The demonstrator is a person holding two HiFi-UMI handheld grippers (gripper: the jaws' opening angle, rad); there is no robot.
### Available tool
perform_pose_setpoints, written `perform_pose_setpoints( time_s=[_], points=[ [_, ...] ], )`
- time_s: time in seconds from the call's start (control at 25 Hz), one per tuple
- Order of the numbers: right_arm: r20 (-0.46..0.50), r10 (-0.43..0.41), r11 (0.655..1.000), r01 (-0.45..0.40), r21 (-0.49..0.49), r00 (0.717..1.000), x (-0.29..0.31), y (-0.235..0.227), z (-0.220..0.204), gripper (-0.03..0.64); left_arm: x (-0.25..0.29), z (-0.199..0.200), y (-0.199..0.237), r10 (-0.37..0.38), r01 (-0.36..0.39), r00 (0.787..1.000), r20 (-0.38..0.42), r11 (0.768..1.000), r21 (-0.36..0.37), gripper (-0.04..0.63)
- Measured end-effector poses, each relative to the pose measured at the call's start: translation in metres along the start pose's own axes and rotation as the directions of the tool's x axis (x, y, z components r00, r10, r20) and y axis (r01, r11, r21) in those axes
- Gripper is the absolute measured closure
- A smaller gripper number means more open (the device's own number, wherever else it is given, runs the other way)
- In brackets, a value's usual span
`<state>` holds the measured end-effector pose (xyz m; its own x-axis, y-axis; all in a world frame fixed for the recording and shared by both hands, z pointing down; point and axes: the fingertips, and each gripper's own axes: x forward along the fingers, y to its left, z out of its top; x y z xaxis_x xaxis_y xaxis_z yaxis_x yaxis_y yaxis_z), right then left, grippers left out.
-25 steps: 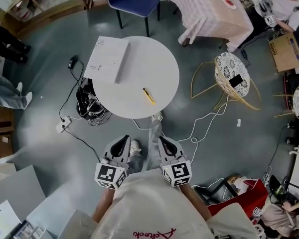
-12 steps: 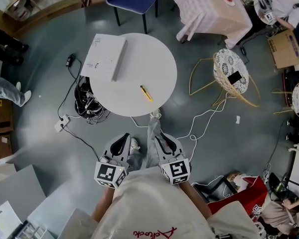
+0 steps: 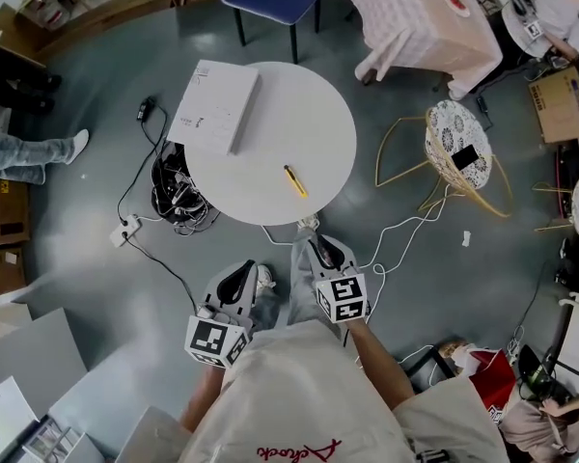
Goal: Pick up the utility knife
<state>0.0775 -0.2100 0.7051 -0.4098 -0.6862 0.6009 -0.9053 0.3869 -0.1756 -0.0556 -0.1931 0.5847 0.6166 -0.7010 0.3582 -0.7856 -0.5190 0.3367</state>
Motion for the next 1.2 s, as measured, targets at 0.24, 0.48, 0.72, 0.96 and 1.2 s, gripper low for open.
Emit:
perform_pose_setpoints(
  time_s=[0.24, 0.48, 0.72, 0.96, 1.2],
  points=[
    [-0.082, -0.003, 1.0, 0.002, -0.013, 0.997, 0.06, -0.023, -0.008, 0.517, -0.013, -0.003, 0.014, 0.05, -0.05, 0.999, -0.002, 0.998, -0.022, 0.583],
    [-0.149, 0.007, 0.999, -0.014, -0.05, 0.989, 0.102, -0.031, -0.009, 0.517, -0.024, -0.003, 0.026, 0.102, -0.102, 0.995, 0.001, 0.994, -0.04, 0.583],
    [-0.211, -0.02, 0.995, 0.0, -0.096, 0.977, 0.129, -0.051, -0.014, 0.517, -0.037, -0.007, 0.032, 0.139, -0.139, 0.99, 0.003, 0.989, -0.055, 0.583],
    [-0.268, -0.037, 0.981, -0.016, -0.195, 0.963, 0.146, -0.059, -0.02, 0.515, -0.046, -0.013, 0.036, 0.161, -0.161, 0.987, -0.01, 0.985, -0.06, 0.583],
    [-0.282, -0.051, 0.982, -0.004, -0.191, 0.958, 0.151, -0.056, -0.023, 0.515, -0.052, -0.016, 0.039, 0.182, -0.183, 0.983, -0.018, 0.981, -0.06, 0.583]
  ],
)
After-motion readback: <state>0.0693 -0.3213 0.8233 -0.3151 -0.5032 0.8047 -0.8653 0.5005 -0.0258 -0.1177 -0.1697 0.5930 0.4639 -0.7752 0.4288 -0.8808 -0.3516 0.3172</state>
